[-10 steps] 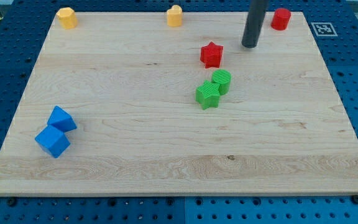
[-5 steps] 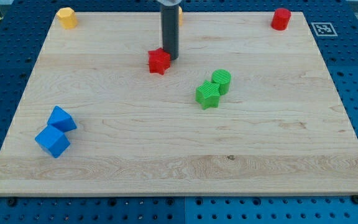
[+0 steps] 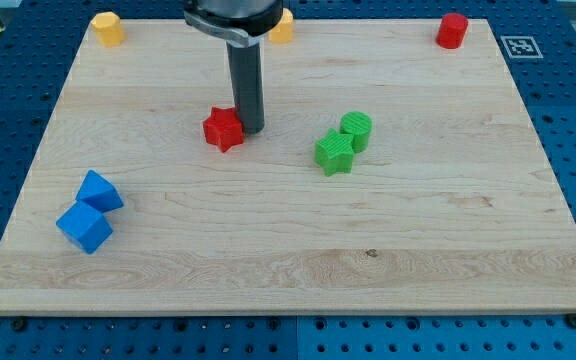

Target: Push the red star vertically to the top of the triangle

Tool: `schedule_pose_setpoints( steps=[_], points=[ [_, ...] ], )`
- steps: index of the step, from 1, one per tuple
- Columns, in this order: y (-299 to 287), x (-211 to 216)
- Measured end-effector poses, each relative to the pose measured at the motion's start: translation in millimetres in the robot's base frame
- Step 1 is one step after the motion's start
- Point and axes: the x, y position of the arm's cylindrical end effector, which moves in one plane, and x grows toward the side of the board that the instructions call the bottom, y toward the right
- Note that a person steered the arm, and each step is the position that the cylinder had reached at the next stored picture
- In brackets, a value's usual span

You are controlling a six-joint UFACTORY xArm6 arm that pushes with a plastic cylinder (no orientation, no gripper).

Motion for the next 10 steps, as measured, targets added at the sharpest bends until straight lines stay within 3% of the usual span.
schedule_pose_setpoints(
  steps=[5, 10],
  points=[
    [-2.5, 16.0],
    [-75.3, 3.7]
  ],
)
